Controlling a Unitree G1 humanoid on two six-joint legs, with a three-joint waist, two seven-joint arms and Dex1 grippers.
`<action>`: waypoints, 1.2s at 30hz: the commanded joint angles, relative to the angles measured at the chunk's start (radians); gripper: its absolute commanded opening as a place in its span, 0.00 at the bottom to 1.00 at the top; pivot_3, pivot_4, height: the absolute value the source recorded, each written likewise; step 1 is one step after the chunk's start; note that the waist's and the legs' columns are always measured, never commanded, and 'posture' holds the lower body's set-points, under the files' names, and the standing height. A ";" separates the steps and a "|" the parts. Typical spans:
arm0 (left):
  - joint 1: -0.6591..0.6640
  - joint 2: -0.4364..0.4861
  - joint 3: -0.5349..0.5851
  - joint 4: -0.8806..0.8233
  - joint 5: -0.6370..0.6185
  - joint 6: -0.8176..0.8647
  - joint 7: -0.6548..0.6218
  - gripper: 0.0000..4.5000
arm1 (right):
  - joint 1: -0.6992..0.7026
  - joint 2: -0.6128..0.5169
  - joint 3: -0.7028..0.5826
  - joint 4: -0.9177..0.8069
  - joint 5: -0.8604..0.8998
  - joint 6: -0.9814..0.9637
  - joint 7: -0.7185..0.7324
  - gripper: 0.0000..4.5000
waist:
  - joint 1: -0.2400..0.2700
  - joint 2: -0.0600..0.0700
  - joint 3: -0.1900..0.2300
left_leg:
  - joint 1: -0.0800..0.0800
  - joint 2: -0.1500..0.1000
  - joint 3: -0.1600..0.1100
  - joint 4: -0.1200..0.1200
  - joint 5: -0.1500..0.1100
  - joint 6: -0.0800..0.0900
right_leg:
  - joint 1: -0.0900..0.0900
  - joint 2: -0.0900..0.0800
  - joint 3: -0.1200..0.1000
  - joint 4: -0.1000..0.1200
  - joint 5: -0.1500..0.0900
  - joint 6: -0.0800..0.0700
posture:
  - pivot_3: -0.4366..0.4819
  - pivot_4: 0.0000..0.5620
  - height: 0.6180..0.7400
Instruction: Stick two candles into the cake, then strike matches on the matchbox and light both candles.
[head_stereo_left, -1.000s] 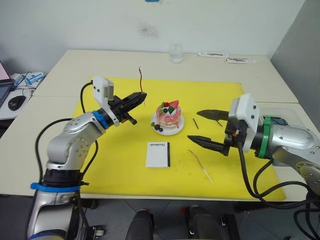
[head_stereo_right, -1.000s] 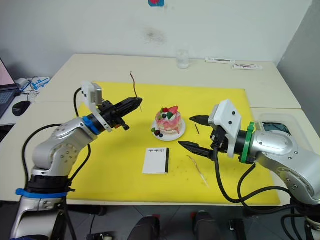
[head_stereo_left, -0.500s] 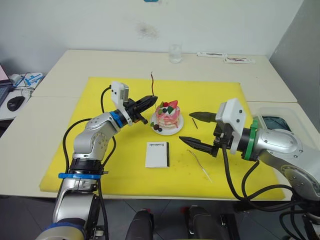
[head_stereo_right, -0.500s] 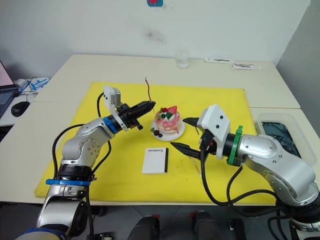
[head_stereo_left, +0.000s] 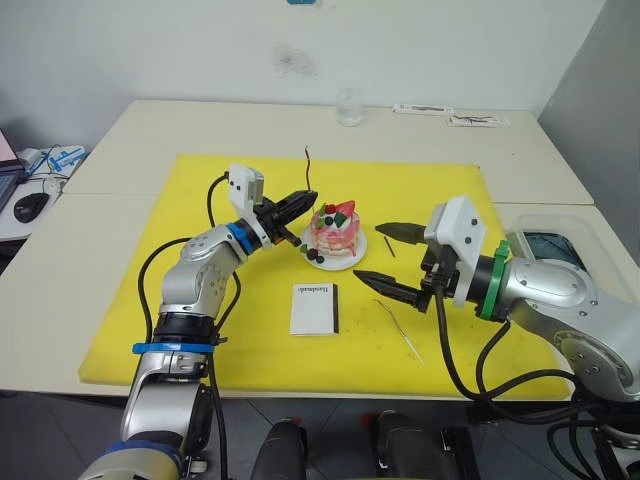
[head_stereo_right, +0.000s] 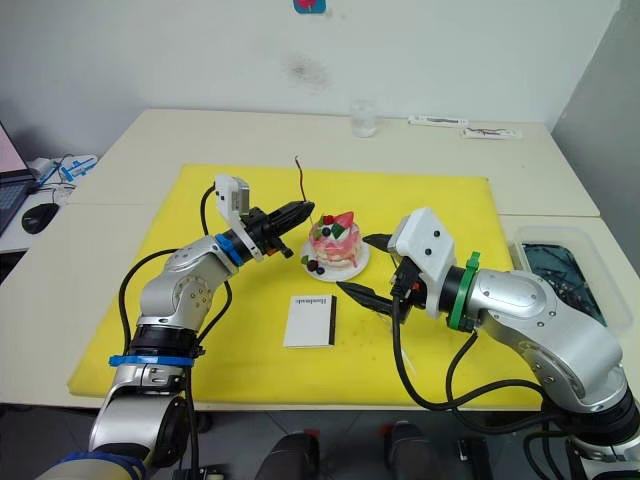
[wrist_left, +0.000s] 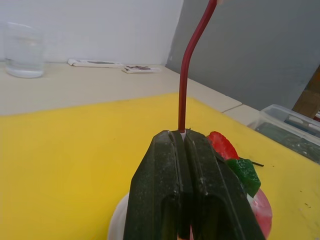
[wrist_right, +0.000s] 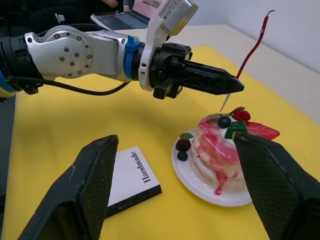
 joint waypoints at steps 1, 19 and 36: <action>-0.022 -0.010 0.019 -0.007 0.005 -0.022 -0.012 0.00 | -0.016 0.001 -0.013 -0.041 -0.004 0.001 0.002 0.85 | 0.000 0.000 0.000 | 0.000 0.000 0.000 0.000 0.000 0.000 | 0.000 0.000 0.000 0.000 0.000 0.000 | 0.48 0.27 1.00; -0.005 -0.034 0.021 0.028 0.061 -0.070 -0.031 0.00 | -0.013 0.003 -0.019 -0.047 -0.004 0.013 0.007 0.85 | 0.000 0.000 0.000 | 0.000 0.000 0.000 0.000 0.000 0.000 | 0.000 0.000 0.000 0.000 0.000 0.000 | 0.48 0.27 1.00; 0.014 -0.041 0.021 0.031 0.081 -0.089 -0.033 0.00 | -0.008 0.002 -0.015 -0.046 -0.013 0.006 0.019 0.85 | 0.000 0.000 0.000 | 0.000 0.000 0.000 0.000 0.000 0.000 | 0.001 0.000 0.000 0.001 0.000 0.001 | 0.48 0.27 1.00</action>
